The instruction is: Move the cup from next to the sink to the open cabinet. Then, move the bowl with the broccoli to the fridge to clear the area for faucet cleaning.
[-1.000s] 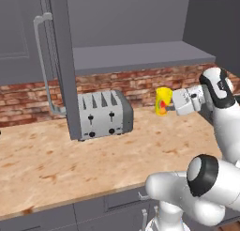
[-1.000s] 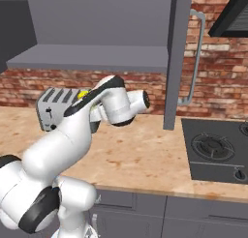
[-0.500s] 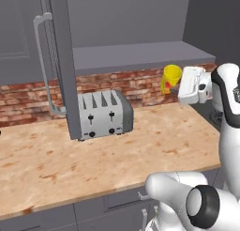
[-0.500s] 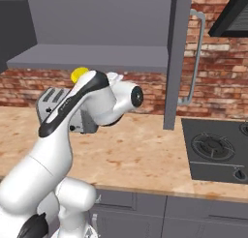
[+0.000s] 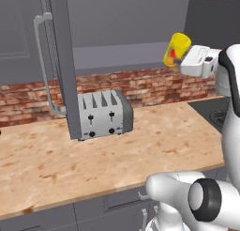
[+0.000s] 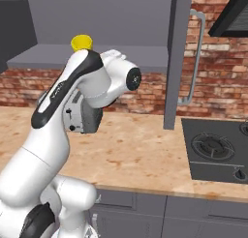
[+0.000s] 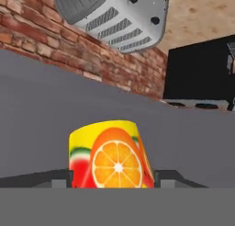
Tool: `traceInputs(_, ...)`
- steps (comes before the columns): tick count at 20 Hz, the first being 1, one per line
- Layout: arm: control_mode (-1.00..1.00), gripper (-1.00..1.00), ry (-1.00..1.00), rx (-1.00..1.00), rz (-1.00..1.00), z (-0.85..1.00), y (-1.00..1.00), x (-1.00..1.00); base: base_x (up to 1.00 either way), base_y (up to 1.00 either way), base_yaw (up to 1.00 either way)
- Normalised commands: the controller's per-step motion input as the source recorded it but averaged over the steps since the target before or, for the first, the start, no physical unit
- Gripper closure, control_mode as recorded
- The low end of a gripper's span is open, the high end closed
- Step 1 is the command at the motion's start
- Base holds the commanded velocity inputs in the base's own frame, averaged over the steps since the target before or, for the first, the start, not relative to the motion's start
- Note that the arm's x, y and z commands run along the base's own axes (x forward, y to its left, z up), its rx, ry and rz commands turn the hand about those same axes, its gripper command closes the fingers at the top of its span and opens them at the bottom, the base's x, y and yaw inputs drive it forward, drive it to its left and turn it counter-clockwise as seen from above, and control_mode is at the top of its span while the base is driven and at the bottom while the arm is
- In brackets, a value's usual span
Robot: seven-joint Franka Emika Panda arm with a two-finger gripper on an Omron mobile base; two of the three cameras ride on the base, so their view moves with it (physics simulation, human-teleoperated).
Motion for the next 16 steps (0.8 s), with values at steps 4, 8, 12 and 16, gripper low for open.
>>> traceInputs(4, -1.00, 1.00, 0.16, 0.26, 0.01, 0.74, -0.18, 0.03, 0.00, 0.00, 0.00)
traceInputs(8, -1.00, 1.00, -0.05, 0.00, 0.00, -0.01, 0.02, 0.10, 0.00, 0.00, 0.00)
traceInputs(12, -1.00, 1.00, 0.08, -0.07, -0.01, -0.29, 0.18, 0.60, 0.00, 0.00, 0.00)
traceInputs(16, -1.00, 1.00, 0.15, -0.01, -0.07, -0.27, 0.07, 0.75, 0.00, 0.00, 0.00)
